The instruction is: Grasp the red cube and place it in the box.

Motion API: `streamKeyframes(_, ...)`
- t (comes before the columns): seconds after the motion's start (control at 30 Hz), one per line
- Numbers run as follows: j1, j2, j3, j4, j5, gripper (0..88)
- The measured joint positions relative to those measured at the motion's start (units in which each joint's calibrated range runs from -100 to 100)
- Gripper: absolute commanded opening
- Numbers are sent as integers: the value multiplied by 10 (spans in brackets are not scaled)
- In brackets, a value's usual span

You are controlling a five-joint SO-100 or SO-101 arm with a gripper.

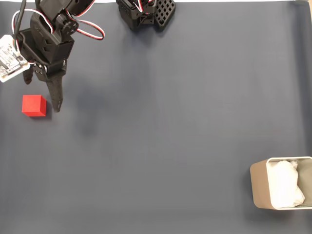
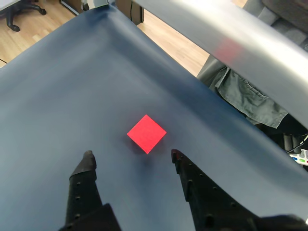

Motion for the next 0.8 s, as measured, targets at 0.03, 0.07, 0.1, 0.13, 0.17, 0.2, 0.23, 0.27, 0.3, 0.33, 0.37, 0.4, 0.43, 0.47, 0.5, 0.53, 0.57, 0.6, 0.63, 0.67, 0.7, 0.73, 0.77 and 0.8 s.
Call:
streamKeyframes(0.03,0,3,2,-4,0,368)
streamKeyframes(0.07,1,5,3,-7,0,369)
streamKeyframes(0.1,1,9,6,-11,0,370)
streamKeyframes(0.13,1,12,7,-15,0,371)
streamKeyframes(0.17,-1,16,7,-18,0,373)
streamKeyframes(0.2,-2,19,7,-22,0,374)
streamKeyframes(0.23,-4,20,7,-26,0,375)
streamKeyframes(0.27,-5,23,11,-29,0,377)
streamKeyframes(0.3,-5,28,11,-33,0,377)
streamKeyframes(0.33,-6,32,11,-37,0,378)
streamKeyframes(0.37,-6,36,11,-41,0,379)
streamKeyframes(0.4,-7,40,11,-44,0,379)
streamKeyframes(0.43,-9,43,11,-47,0,380)
streamKeyframes(0.47,-9,49,11,-49,0,380)
streamKeyframes(0.5,-9,52,11,-52,0,380)
streamKeyframes(0.53,-9,56,11,-54,0,381)
streamKeyframes(0.57,-10,58,11,-58,0,382)
streamKeyframes(0.6,-13,62,11,-61,0,383)
streamKeyframes(0.63,-15,65,11,-65,0,383)
streamKeyframes(0.67,-17,69,11,-68,0,384)
streamKeyframes(0.7,-19,71,11,-71,0,385)
streamKeyframes(0.73,-20,74,11,-73,0,385)
streamKeyframes(0.77,-22,77,11,-76,0,386)
streamKeyframes(0.8,-23,81,11,-77,0,387)
